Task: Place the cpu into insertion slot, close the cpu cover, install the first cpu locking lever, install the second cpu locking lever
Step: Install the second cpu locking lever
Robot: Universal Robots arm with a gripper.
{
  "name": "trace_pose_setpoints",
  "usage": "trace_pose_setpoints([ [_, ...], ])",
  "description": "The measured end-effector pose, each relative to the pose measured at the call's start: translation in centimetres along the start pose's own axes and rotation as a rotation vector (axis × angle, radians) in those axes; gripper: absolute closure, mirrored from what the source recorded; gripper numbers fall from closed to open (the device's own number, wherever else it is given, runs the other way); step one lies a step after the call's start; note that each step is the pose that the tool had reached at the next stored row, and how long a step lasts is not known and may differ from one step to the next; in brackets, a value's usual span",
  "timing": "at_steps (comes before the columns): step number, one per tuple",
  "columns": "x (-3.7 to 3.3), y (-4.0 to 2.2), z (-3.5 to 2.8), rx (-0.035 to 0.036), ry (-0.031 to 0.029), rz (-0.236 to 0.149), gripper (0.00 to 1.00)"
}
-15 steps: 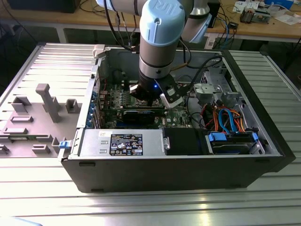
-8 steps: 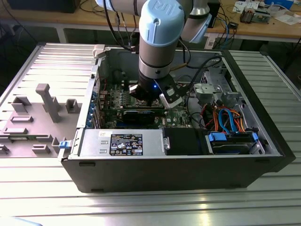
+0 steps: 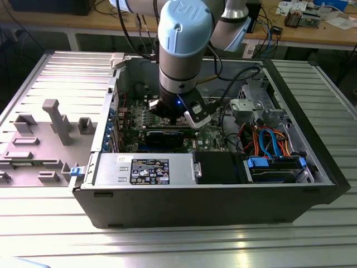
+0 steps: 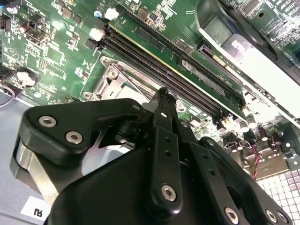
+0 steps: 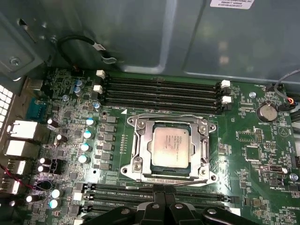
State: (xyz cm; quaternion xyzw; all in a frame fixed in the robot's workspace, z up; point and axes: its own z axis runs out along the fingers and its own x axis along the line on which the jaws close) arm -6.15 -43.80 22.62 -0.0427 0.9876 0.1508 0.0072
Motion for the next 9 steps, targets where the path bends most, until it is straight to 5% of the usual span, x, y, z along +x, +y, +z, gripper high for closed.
trace_pose_setpoints([
  [3, 0.56, 0.05, 0.00, -0.0064, -0.0016, 0.000, 0.89],
  [9, 1.58, 0.12, 0.38, -0.0048, -0.0015, 0.000, 0.89],
])
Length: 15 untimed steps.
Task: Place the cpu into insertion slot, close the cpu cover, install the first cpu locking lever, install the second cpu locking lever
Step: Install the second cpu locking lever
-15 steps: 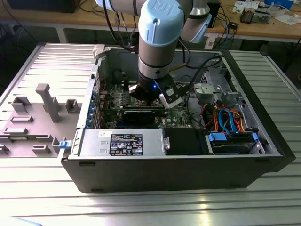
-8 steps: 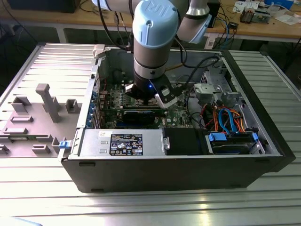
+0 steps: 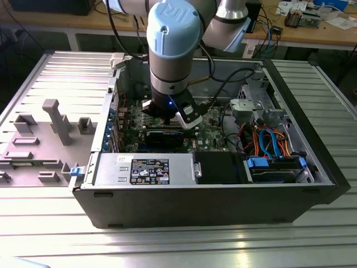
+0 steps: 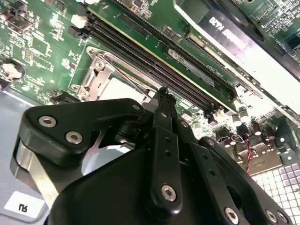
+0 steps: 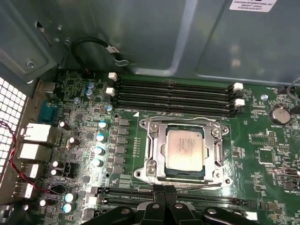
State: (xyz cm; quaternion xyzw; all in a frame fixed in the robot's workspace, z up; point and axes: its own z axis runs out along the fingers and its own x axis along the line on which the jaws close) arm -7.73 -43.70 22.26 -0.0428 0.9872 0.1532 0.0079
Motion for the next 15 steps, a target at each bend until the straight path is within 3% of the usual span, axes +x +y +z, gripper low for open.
trace_pose_setpoints([
  [3, 0.17, 0.52, 0.38, 0.0144, 0.0013, 0.000, 0.89],
  [4, 0.27, 0.63, 0.46, 0.0157, 0.0013, 0.000, 0.89],
  [7, 0.93, 0.79, 0.80, 0.0164, 0.0013, 0.000, 0.89],
  [15, 1.64, 0.63, 1.50, 0.0165, 0.0014, 0.000, 0.89],
])
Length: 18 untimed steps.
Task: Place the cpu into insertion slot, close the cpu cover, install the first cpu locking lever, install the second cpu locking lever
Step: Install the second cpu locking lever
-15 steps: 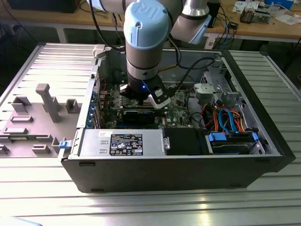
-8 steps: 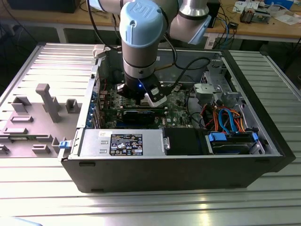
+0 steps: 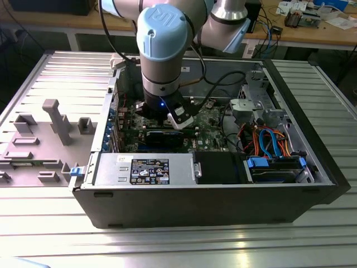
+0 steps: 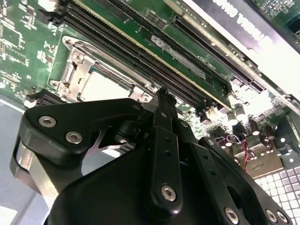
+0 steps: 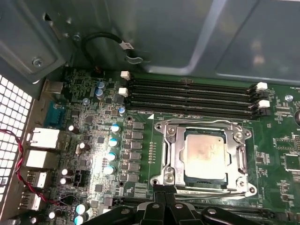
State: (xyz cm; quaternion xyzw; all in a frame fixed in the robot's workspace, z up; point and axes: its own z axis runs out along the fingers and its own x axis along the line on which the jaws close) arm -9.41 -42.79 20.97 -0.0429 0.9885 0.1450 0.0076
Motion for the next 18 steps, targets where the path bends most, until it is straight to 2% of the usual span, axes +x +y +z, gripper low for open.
trace_pose_setpoints([
  [7, 0.30, -0.02, 0.58, -0.0001, 0.0021, -0.007, 0.89],
  [13, 0.25, 0.55, 1.01, -0.0007, 0.0086, -0.029, 0.89],
  [18, 0.26, 0.50, 1.26, 0.0021, 0.0112, -0.035, 0.89],
])
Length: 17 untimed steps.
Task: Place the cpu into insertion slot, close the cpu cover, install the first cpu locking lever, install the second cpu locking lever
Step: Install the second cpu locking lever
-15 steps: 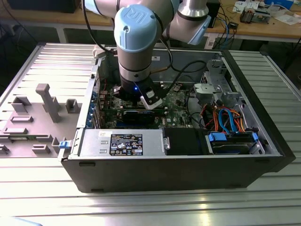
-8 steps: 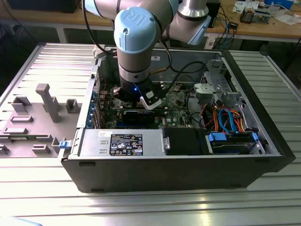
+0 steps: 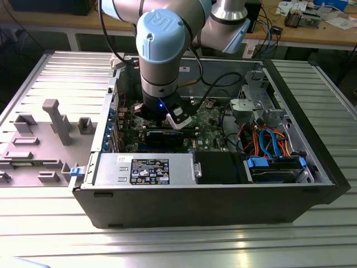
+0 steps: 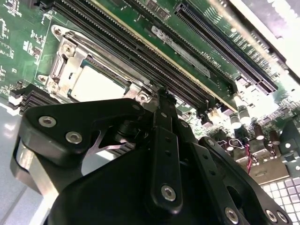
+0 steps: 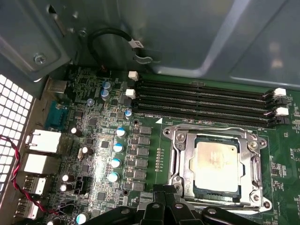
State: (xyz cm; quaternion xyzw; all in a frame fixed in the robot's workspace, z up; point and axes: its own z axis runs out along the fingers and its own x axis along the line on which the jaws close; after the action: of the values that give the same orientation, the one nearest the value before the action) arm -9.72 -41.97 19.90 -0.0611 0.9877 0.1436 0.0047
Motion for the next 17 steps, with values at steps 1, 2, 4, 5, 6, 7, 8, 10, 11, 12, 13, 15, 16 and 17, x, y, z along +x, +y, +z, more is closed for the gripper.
trace_pose_setpoints([
  [1, -0.01, 0.01, 0.05, -0.0004, 0.0002, -0.002, 0.89],
  [2, -0.01, 0.03, 0.08, -0.0006, 0.0004, -0.003, 0.89],
  [4, -0.02, 0.12, 0.15, -0.0003, 0.0015, -0.006, 0.89],
  [5, -0.03, 0.16, 0.19, -0.0005, 0.0021, -0.008, 0.89],
  [6, -0.03, 0.16, 0.22, -0.0004, 0.0027, -0.010, 0.89],
  [7, -0.02, 0.15, 0.28, -0.0004, 0.0029, -0.011, 0.89],
  [8, -0.02, 0.14, 0.28, -0.0002, 0.0031, -0.011, 0.89],
  [10, 0.09, 0.15, 0.28, 0.0009, 0.0013, -0.012, 0.89],
  [11, 0.14, 0.16, 0.23, 0.0013, -0.0010, -0.013, 0.89],
  [12, 0.15, 0.18, 0.16, 0.0025, -0.0016, -0.014, 0.89],
  [13, 0.16, 0.20, 0.00, 0.0039, -0.0015, -0.014, 0.89],
  [15, 0.16, 0.21, 0.02, 0.0033, -0.0018, -0.014, 0.89],
  [16, 0.16, 0.20, 0.08, 0.0030, -0.0019, -0.014, 0.89],
  [17, 0.16, 0.26, 0.16, 0.0035, -0.0020, -0.014, 0.89],
])
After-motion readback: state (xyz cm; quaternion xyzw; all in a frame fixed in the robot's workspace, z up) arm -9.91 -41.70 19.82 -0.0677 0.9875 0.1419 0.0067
